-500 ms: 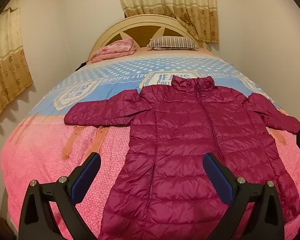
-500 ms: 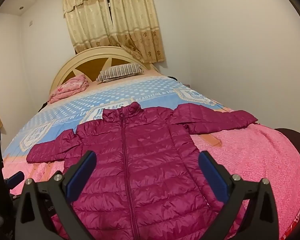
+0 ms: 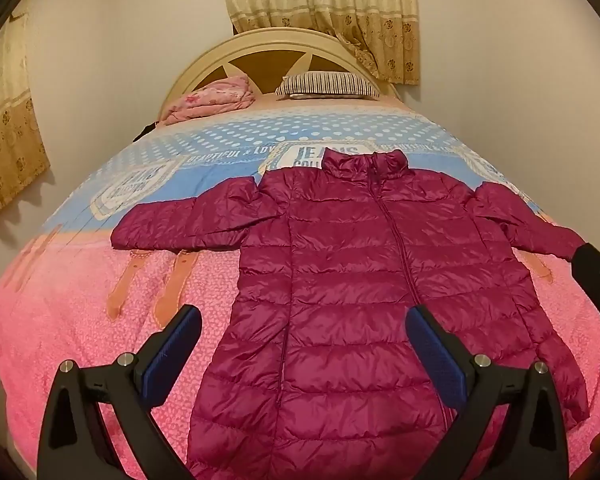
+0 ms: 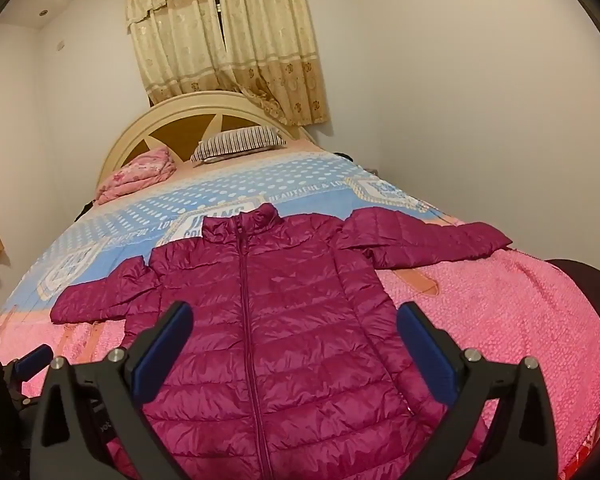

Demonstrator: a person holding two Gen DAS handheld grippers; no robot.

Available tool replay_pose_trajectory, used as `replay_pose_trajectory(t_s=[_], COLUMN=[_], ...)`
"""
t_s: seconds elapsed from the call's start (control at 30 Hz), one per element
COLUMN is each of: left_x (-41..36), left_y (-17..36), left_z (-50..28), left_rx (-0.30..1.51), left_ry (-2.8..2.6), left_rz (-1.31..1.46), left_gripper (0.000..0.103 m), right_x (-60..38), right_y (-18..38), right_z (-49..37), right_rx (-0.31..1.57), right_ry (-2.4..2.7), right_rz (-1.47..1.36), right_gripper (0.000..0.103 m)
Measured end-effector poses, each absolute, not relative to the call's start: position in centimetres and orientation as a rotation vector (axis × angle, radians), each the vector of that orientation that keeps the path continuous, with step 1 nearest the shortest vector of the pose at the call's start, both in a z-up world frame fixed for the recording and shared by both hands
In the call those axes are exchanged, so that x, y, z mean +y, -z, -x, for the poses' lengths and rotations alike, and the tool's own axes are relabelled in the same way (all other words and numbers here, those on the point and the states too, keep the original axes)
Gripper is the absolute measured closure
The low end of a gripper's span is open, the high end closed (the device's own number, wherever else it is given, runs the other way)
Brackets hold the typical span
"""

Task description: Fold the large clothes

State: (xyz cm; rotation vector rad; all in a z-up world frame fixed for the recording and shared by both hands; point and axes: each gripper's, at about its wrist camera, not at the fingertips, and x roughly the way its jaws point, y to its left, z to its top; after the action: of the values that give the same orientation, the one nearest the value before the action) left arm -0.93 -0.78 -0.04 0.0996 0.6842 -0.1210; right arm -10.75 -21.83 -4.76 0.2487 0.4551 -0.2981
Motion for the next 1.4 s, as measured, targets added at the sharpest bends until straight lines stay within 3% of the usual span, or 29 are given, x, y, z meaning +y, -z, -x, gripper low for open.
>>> replay_pose_trajectory(t_s=[1.4], left_x=[-0.54], left_y=[-0.96], left_z=[1.43], left_rx=[0.667], left_ry=[0.125], left_rz=[-0.104], left_gripper=[0.001], right_x=[-21.81], right_y=[4.37], right_z=[11.04], right_rx=[0.453], right_ry=[0.296], right_rz=[-0.239], right_gripper=[0.000])
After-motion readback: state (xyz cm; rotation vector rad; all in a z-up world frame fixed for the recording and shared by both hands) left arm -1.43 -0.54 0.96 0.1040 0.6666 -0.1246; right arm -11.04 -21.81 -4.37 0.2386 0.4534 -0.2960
